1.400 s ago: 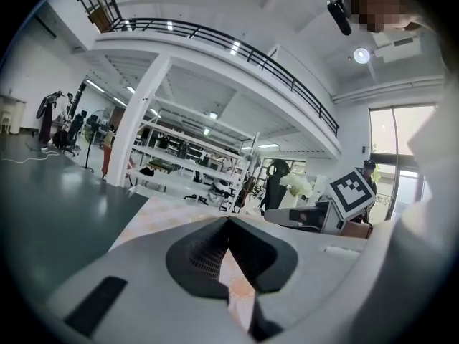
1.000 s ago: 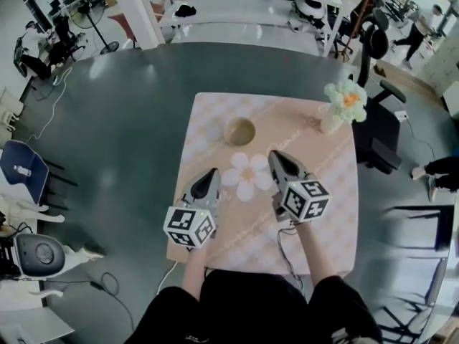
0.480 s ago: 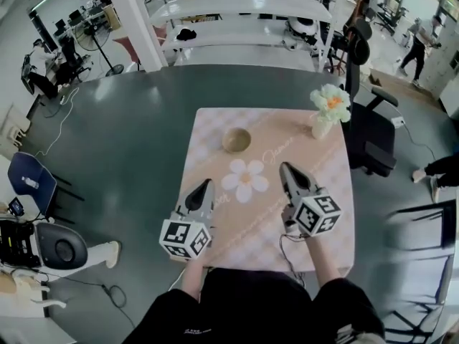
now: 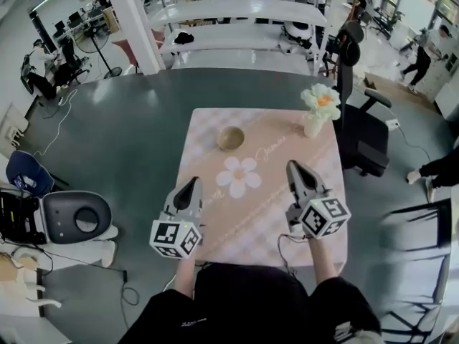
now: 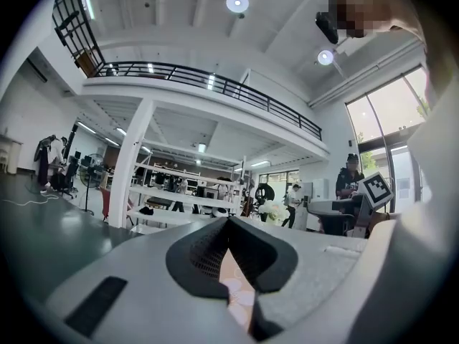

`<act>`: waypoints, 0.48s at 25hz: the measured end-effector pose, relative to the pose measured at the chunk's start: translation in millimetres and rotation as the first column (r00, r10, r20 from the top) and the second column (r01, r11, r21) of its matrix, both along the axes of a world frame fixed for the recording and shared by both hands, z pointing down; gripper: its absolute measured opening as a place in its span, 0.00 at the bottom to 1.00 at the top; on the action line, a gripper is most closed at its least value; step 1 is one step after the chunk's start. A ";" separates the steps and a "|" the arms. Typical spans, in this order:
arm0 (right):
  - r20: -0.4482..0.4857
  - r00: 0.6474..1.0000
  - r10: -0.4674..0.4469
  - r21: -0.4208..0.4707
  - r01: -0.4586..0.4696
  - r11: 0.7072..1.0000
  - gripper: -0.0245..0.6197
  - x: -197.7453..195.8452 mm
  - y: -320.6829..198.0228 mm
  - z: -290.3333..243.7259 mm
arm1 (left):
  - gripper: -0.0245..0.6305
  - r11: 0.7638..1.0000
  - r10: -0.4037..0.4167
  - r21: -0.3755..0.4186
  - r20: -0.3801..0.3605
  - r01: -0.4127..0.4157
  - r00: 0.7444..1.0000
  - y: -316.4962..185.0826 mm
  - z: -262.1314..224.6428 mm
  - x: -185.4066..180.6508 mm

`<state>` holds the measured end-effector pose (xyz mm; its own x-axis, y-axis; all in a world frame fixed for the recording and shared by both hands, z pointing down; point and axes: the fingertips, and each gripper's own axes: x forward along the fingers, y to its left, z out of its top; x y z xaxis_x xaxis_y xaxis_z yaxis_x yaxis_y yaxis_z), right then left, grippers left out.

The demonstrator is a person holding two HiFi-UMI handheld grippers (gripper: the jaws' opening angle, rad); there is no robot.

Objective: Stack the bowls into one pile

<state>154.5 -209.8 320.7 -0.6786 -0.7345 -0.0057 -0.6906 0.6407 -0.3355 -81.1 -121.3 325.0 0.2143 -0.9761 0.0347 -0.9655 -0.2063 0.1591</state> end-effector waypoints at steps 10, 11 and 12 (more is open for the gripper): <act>-0.047 0.999 0.013 0.069 -0.010 0.998 0.03 7.3 4.0 -7.8 | 0.03 0.999 -0.039 0.011 0.030 0.039 0.999 7.8 -6.0 -2.9; -0.051 0.999 0.017 0.071 -0.014 0.997 0.03 9.1 3.2 -7.6 | 0.03 0.999 -0.042 0.010 0.035 0.042 0.998 7.7 -6.0 -2.8; -0.053 0.998 0.022 0.072 -0.018 0.997 0.03 11.1 2.2 -6.7 | 0.03 0.999 -0.046 0.008 0.040 0.046 0.998 7.6 -5.6 -2.7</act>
